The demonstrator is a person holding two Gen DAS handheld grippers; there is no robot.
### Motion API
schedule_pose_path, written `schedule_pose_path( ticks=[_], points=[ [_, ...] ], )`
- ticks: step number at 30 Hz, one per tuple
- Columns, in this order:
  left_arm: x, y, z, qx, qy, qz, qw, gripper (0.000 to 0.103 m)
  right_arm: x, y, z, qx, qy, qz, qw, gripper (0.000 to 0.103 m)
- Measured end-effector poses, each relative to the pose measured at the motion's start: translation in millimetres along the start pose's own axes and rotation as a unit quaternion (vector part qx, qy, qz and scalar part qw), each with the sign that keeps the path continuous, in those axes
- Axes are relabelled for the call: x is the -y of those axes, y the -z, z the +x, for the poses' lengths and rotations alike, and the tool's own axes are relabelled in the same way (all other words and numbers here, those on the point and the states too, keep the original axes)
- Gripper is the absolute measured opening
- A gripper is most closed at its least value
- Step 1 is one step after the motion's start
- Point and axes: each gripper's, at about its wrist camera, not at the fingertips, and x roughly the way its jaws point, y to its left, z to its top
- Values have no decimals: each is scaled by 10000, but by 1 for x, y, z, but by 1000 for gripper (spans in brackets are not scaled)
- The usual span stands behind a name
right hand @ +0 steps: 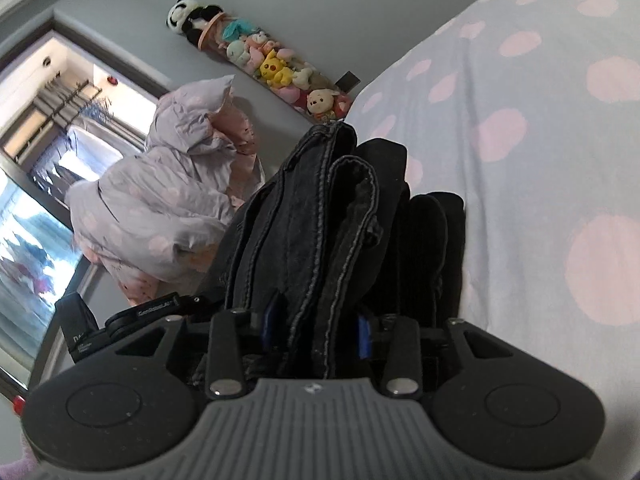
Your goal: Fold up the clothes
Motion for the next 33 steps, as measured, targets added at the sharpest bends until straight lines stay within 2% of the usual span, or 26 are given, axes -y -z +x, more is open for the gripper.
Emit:
schedule_pose_path(
  ticks=[2, 5, 8, 13, 17, 18, 20, 22, 24, 25, 27, 28, 31, 33],
  points=[
    [0, -2, -10, 7, -197, 2, 9998, 53, -2, -4, 2, -119, 44, -112, 9999, 48],
    [1, -8, -32, 158, -221, 17, 9996, 57, -6, -10, -3, -249, 156, -360, 9989, 52],
    [6, -5, -55, 291, -216, 248, 9990, 58, -17, -14, -25, -2, 435, -845, 9955, 54],
    [14, 34, -96, 613, -321, 732, 9949, 58, -44, -16, -43, 420, 812, -1819, 9791, 41],
    [12, 69, -111, 360, -189, 1175, 9922, 58, -67, -14, -34, 669, 1010, -2414, 9628, 34],
    [14, 80, -111, 259, -252, 1465, 9886, 59, -73, -13, -28, 723, 1075, -2589, 9572, 30],
    [20, 99, -104, 95, -430, 2059, 9776, 59, -79, -13, -14, 761, 1232, -2834, 9480, 30],
    [27, 114, -93, 36, -698, 2545, 9645, 59, -84, -14, 0, 789, 1392, -3062, 9384, 29],
    [33, 120, -79, 143, -1014, 2800, 9545, 59, -82, -15, 14, 734, 1544, -3177, 9326, 29],
    [34, 119, -71, 196, -1131, 2813, 9527, 57, -79, -15, 20, 725, 1631, -3219, 9298, 29],
    [31, 109, -57, 291, -1278, 2594, 9568, 43, -72, -17, 30, 714, 1728, -3232, 9277, 29],
    [28, 102, -49, 282, -1340, 2492, 9587, 31, -68, -18, 35, 708, 1771, -3233, 9269, 29],
    [20, 85, -30, 226, -1288, 2333, 9636, 29, -52, -32, 50, 540, 1798, -2976, 9361, 30],
    [18, 79, -19, 154, -1265, 2347, 9637, 28, -41, -43, 60, 426, 1821, -2787, 9420, 30]
  ],
)
